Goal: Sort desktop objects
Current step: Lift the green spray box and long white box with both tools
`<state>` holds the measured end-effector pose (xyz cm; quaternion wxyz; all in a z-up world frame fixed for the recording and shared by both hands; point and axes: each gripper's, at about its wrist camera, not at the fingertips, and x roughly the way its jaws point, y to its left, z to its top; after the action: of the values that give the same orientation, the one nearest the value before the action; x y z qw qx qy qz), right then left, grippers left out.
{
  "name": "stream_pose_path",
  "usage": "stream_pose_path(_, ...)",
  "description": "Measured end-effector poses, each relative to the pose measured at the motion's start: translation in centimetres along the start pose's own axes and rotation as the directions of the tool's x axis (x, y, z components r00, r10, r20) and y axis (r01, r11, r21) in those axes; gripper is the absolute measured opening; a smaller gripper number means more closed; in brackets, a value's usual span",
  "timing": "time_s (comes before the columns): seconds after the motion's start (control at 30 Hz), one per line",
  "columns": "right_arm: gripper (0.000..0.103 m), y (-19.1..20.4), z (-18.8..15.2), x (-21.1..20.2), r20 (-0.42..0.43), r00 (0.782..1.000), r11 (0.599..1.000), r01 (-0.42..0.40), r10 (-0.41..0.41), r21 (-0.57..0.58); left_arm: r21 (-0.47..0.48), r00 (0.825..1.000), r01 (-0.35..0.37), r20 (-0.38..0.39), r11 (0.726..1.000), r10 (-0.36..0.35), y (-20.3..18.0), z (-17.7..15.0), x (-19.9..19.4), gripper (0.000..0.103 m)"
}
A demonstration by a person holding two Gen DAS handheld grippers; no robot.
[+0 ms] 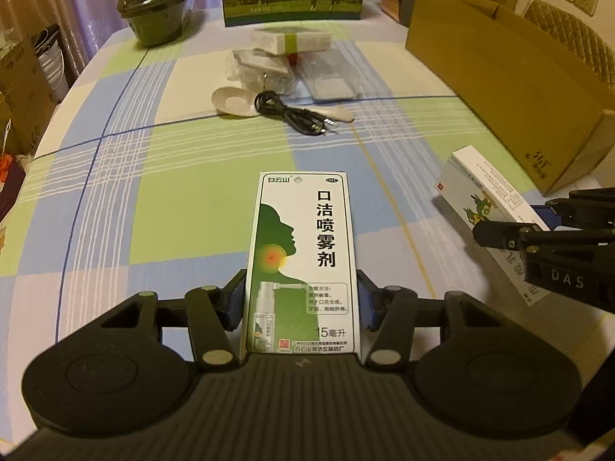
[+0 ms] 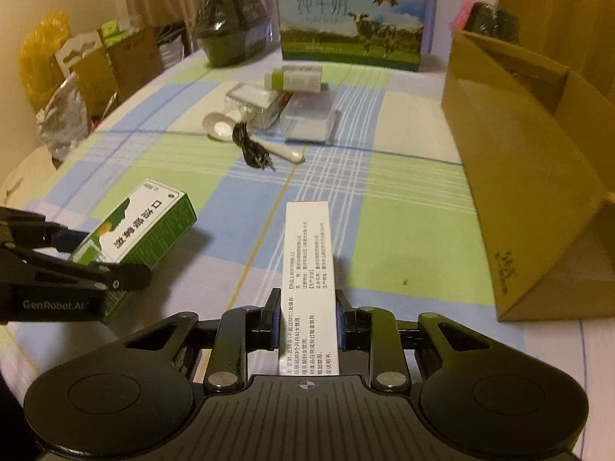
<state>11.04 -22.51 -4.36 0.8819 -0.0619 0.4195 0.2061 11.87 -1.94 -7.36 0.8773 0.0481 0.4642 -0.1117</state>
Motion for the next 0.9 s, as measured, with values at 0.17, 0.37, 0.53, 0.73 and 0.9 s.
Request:
stream_pose_path(0.17,0.023,0.0,-0.1,-2.0,0.031,1.000,1.000,0.001,-0.002,0.020,0.012,1.000,0.004,0.019,1.000,-0.004,-1.0,0.0,-1.7,0.051)
stream_pose_path(0.37,0.023,-0.6,0.2,-4.6,0.071,0.997,0.999,0.007,-0.010,0.043,0.026,0.998,0.015,0.053,1.000,-0.016,-2.3,0.6,-3.8,0.051)
stream_pose_path(0.53,0.023,-1.4,0.4,-6.3,0.098,0.995,0.998,0.021,-0.027,0.062,0.049,0.996,0.027,0.078,0.998,-0.031,-3.7,1.4,-5.0,0.051)
stream_pose_path(0.73,0.023,-2.7,1.7,-9.1,0.162,0.985,0.996,0.041,-0.052,0.074,0.080,0.993,0.054,0.104,0.995,-0.062,-5.9,2.9,-6.0,0.051)
stream_pose_path(0.9,0.023,-5.1,3.7,-11.5,0.232,0.968,0.993,0.072,-0.092,0.093,0.124,0.984,0.090,0.143,0.988,-0.107,-8.8,5.6,-6.8,0.051)
